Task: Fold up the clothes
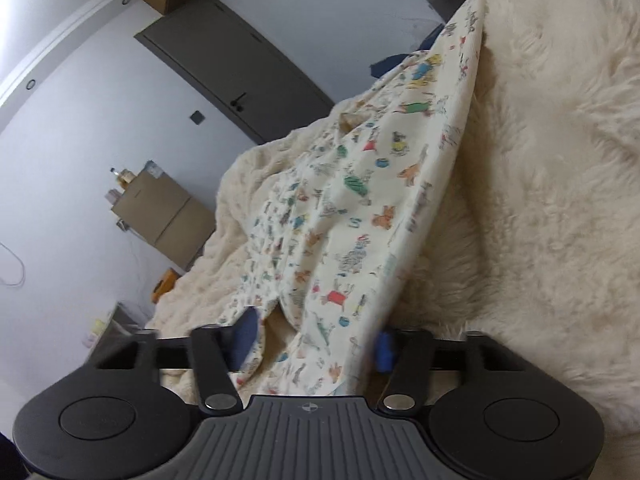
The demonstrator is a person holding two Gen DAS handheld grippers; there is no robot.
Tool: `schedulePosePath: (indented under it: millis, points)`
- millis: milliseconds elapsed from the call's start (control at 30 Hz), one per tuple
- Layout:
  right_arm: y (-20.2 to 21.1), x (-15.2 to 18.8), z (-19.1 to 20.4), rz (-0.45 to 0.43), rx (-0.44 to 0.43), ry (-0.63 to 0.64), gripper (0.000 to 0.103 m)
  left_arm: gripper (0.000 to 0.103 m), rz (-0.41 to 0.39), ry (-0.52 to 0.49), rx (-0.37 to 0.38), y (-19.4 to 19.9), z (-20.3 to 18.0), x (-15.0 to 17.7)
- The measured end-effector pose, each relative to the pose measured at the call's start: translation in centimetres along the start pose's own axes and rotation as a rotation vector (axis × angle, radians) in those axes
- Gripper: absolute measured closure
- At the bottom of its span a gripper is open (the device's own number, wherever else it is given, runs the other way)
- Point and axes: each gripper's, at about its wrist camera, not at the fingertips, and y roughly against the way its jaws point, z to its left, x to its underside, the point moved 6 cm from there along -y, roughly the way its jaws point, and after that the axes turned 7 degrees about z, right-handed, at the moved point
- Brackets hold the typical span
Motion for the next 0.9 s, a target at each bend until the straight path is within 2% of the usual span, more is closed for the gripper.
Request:
schedulePosePath:
  millis: [100, 200, 267, 333, 400, 567, 733, 900]
  points:
    - [0.1, 0.6, -0.2, 0.010, 0.007, 0.037, 0.051, 0.062, -0.019, 0.013, 0.041, 0.0, -0.5, -0.1]
    - [0.2, 0.7, -0.2, 0.003, -0.022, 0.028, 0.063, 0.064, -0.047, 0.015, 0.071, 0.0, -1.1, -0.7]
    - [0.2, 0.6, 0.0, -0.002, -0.019, 0.042, 0.068, 0.086, -0.056, 0.034, 0.066, 0.2, -0.7, -0.9]
    - [0.5, 0.4, 0.0, -0.014, -0.011, 0.048, 0.072, 0.093, -0.072, 0.077, 0.044, 0.4, 0.2, -0.9]
    - [0.7, 0.3, -0.2, -0.024, -0.011, 0.039, 0.079, 0.093, -0.095, 0.122, 0.016, 0.5, 1.1, -0.8]
    - [1.7, -0.2, -1.1, -0.074, -0.004, 0.003, 0.087, 0.094, -0.145, 0.194, -0.077, 0.4, 3.1, -1.5]
    - [2.5, -1.5, -2.6, -0.136, 0.025, -0.037, 0.091, 0.094, -0.161, 0.160, -0.173, -0.4, 5.9, -3.3]
    - [2.1, -3.6, -5.1, -0.181, 0.071, -0.080, 0.092, 0.094, -0.184, 0.130, -0.223, -2.5, 10.8, -6.7]
